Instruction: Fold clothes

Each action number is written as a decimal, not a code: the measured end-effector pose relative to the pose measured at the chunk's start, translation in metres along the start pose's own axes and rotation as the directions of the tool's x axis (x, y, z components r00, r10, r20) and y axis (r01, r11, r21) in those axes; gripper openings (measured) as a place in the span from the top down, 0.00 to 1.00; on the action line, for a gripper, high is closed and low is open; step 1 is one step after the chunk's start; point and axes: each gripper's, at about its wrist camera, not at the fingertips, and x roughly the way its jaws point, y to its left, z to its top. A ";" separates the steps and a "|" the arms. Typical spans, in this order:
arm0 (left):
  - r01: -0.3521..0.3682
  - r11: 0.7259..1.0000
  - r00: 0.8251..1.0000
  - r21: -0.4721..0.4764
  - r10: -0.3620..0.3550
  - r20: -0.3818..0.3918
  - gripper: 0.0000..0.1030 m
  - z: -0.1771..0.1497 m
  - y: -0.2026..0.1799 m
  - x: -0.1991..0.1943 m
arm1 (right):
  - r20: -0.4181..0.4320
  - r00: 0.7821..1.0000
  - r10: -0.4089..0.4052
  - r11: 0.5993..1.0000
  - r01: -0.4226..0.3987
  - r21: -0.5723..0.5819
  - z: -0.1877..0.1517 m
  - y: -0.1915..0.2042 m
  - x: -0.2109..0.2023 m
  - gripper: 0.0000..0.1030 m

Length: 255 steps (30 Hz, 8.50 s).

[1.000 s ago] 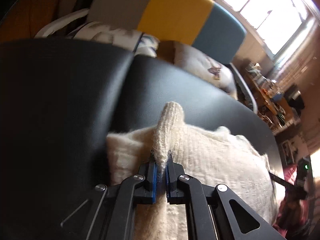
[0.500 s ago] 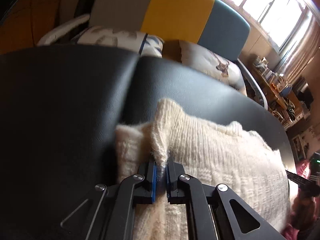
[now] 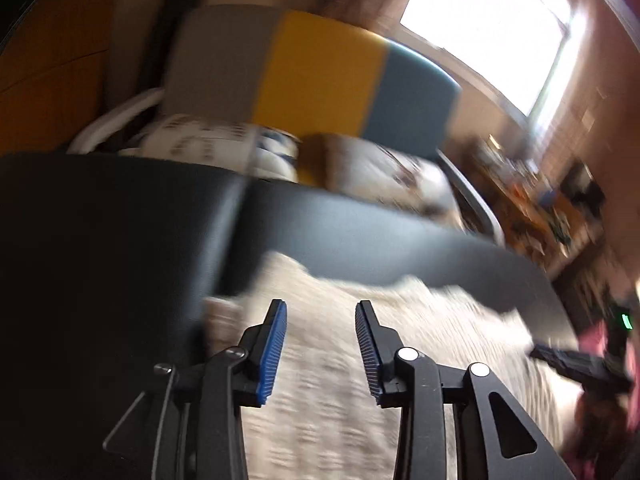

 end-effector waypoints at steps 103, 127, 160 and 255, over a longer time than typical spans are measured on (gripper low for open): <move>0.294 0.938 0.945 -0.183 -0.314 -0.088 0.38 -0.090 0.115 -0.097 | 0.010 0.951 0.309 0.938 -0.303 -0.167 -0.069 0.104 -0.100 0.75; 0.569 0.806 0.747 -0.164 -0.590 -0.305 0.93 -0.185 0.071 -0.062 | -0.086 0.973 0.216 0.956 -0.228 -0.187 -0.035 0.144 -0.061 0.73; 0.367 0.929 0.927 -0.046 -0.369 -0.067 0.62 -0.116 0.022 -0.108 | -0.071 0.932 0.354 0.922 -0.361 -0.139 -0.005 0.177 -0.056 0.76; 0.079 0.987 0.971 -0.140 -0.108 -0.212 0.63 -0.028 0.038 0.026 | 0.057 0.993 0.108 0.986 -0.114 0.124 -0.042 -0.008 -0.091 0.71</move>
